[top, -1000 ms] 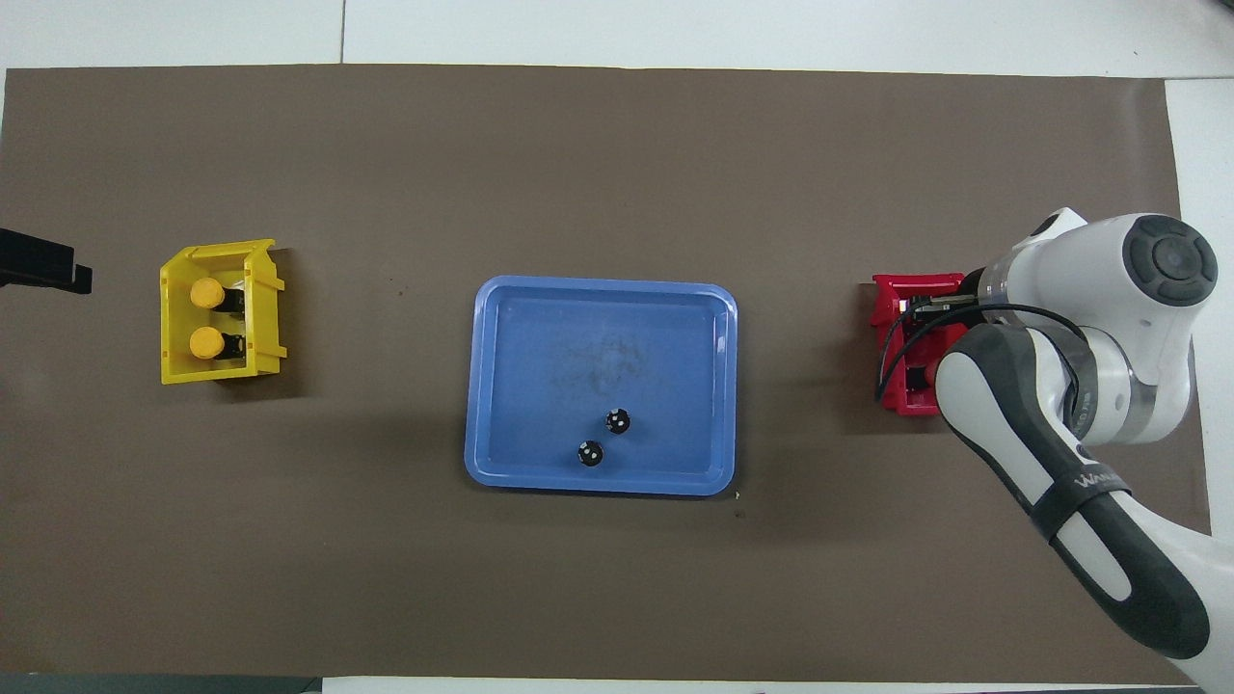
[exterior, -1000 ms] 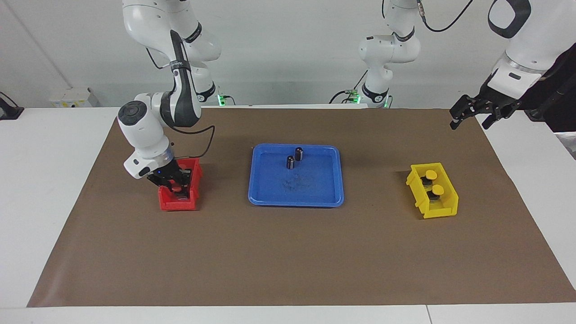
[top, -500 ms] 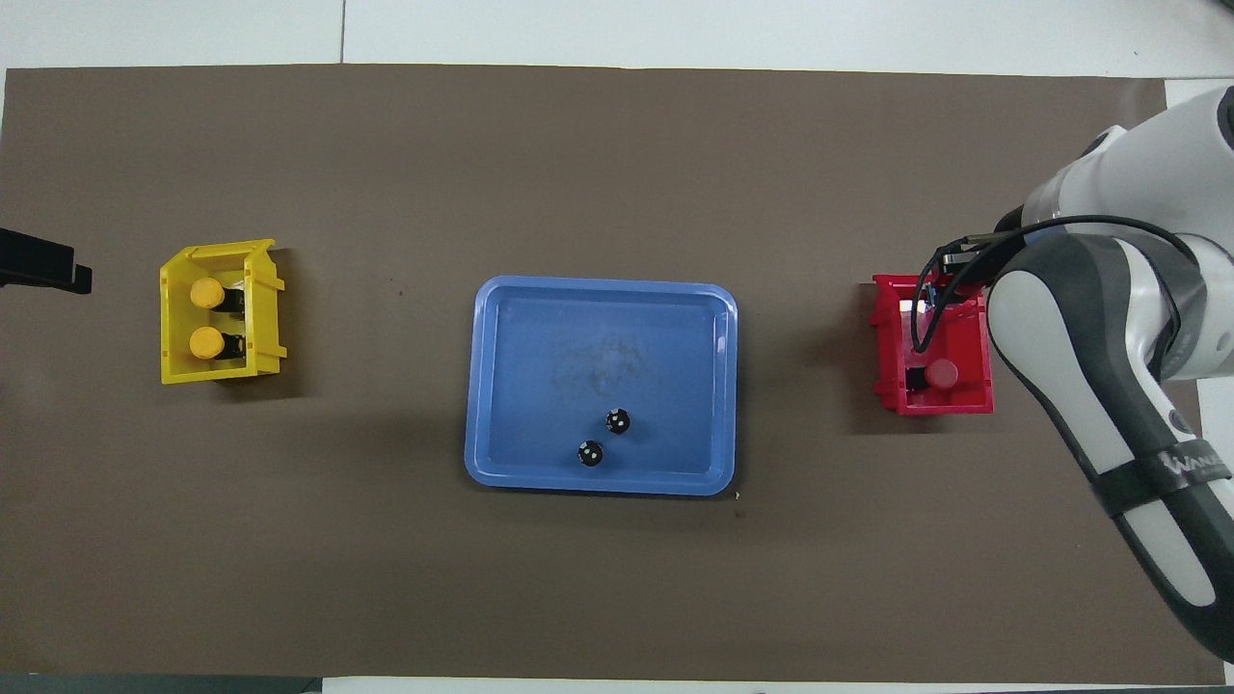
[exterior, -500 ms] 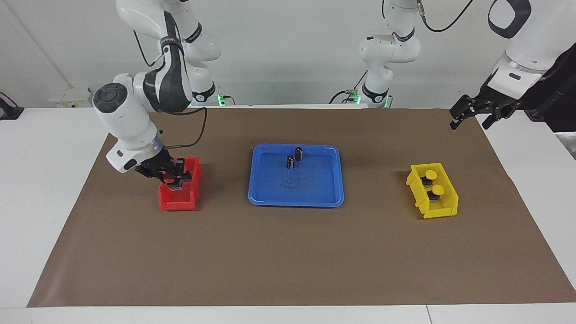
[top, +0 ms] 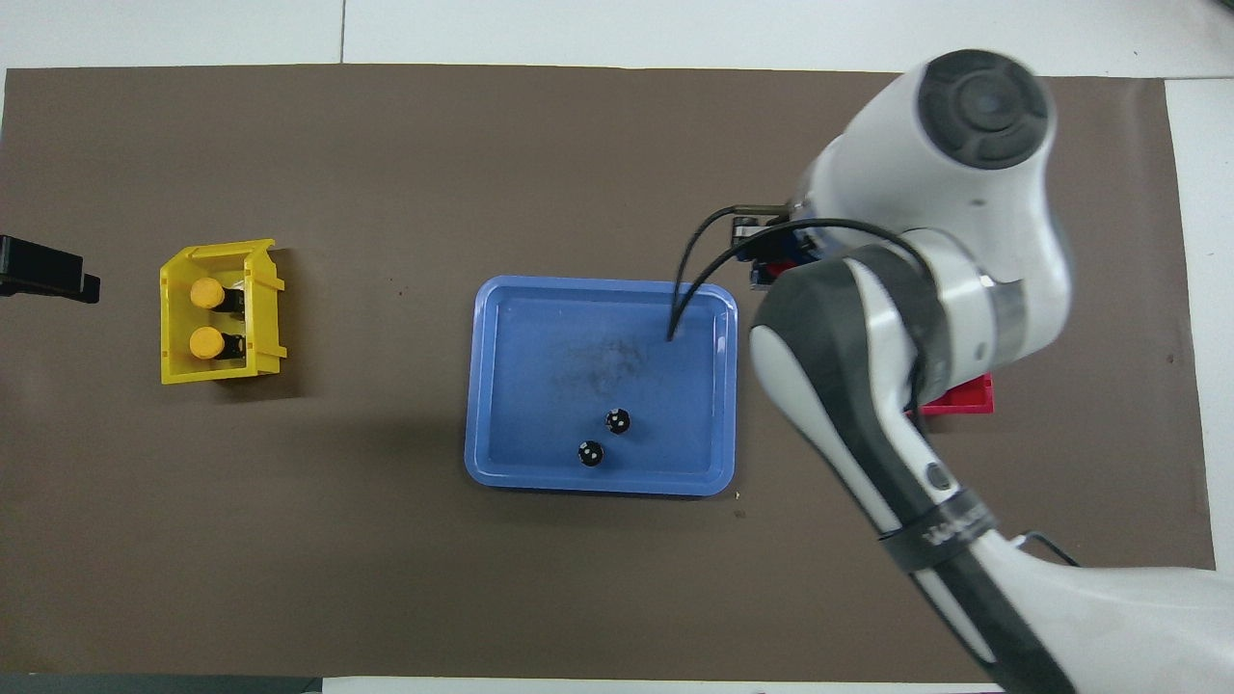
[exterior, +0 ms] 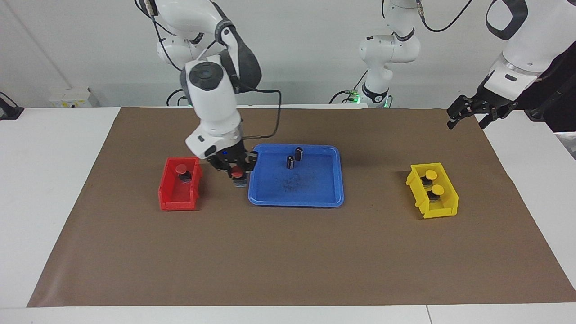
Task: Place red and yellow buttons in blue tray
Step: 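Place the red button in the tray while the left gripper grasps yellow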
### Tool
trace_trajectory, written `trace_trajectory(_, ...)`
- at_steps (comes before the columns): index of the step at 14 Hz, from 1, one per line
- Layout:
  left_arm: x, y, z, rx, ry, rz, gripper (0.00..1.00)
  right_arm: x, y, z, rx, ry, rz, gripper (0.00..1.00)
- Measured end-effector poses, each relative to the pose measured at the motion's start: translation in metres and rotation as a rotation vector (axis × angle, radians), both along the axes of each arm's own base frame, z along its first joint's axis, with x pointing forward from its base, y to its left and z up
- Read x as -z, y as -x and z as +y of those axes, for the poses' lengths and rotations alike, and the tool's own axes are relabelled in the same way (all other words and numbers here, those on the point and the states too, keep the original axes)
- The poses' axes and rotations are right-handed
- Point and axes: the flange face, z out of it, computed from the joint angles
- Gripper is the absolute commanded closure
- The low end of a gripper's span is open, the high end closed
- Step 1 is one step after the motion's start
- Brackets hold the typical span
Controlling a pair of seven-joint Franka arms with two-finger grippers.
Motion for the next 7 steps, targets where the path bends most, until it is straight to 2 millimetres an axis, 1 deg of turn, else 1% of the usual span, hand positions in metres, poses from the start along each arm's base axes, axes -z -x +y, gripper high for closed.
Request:
trace_trajectory(1,0.014,-0.001,0.000,-0.001,0.000,-0.013,0.03,0.014,0.006,0.019,0.006,0.007,-0.001,0.79)
trace_trajectory(2,0.031,-0.004,0.000,-0.002,0.000,-0.023,0.08,0.026,0.010,0.032,0.009,0.010,0.005,0.78)
trace_trajectory(3,0.050,-0.007,0.000,-0.001,-0.001,-0.031,0.14,0.034,0.012,0.040,0.009,0.009,0.006,0.77)
trace_trajectory(5,0.090,-0.015,-0.002,-0.001,-0.005,-0.048,0.23,0.046,0.011,0.043,0.023,0.003,0.000,0.77)
trace_trajectory(6,0.112,-0.022,-0.002,0.000,-0.009,-0.053,0.29,0.052,0.012,0.045,0.026,-0.001,-0.004,0.76)
trace_trajectory(7,0.132,-0.029,-0.003,0.000,-0.014,-0.055,0.32,0.060,0.016,0.051,0.026,-0.002,-0.003,0.75)
